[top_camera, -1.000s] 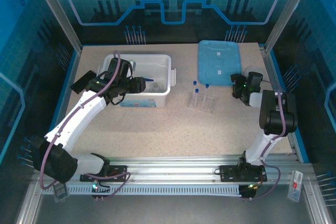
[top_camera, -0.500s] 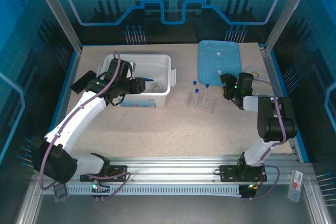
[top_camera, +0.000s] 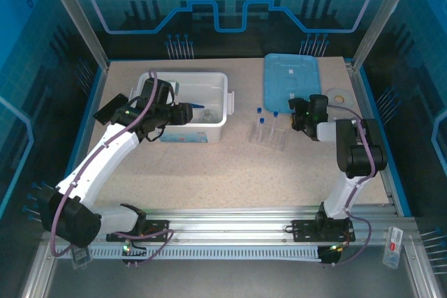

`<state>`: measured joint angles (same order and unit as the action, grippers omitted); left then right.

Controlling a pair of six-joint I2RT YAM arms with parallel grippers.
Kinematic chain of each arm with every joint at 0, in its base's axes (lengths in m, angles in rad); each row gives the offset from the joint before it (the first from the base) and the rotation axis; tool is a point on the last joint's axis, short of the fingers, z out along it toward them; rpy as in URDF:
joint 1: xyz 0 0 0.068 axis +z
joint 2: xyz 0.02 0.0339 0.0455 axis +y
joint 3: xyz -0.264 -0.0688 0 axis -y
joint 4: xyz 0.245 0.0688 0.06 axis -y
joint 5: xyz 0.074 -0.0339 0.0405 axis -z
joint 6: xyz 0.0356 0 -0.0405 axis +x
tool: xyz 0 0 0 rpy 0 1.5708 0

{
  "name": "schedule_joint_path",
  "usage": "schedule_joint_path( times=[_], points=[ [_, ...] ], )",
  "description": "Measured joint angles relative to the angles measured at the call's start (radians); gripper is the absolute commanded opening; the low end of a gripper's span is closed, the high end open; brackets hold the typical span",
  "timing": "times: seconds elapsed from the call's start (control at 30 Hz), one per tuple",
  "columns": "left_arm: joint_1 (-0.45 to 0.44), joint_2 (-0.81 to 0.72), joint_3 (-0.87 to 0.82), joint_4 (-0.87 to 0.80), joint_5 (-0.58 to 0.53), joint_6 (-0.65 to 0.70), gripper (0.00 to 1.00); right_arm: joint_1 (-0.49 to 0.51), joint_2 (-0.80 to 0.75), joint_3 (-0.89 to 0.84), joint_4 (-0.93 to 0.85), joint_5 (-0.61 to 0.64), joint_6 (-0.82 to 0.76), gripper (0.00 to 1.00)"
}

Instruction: Organize the chemistry lab equipment

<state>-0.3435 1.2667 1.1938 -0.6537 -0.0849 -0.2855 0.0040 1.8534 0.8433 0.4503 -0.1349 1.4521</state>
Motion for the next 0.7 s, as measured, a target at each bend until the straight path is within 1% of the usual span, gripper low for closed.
schedule_joint_path(
  times=[0.27,0.47,0.7],
  points=[
    [0.0,0.0,0.0,-0.003,-0.003,0.004,0.6,0.018,0.018,0.06,-0.077,0.051,0.038,0.64],
    [0.0,0.0,-0.001,-0.003,-0.005,0.006,0.6,0.018,0.042,0.082,-0.082,0.071,0.072,0.63],
    [0.0,-0.009,-0.003,-0.006,-0.012,0.007,0.6,0.018,0.048,0.077,-0.059,0.081,0.112,0.6]
  ],
)
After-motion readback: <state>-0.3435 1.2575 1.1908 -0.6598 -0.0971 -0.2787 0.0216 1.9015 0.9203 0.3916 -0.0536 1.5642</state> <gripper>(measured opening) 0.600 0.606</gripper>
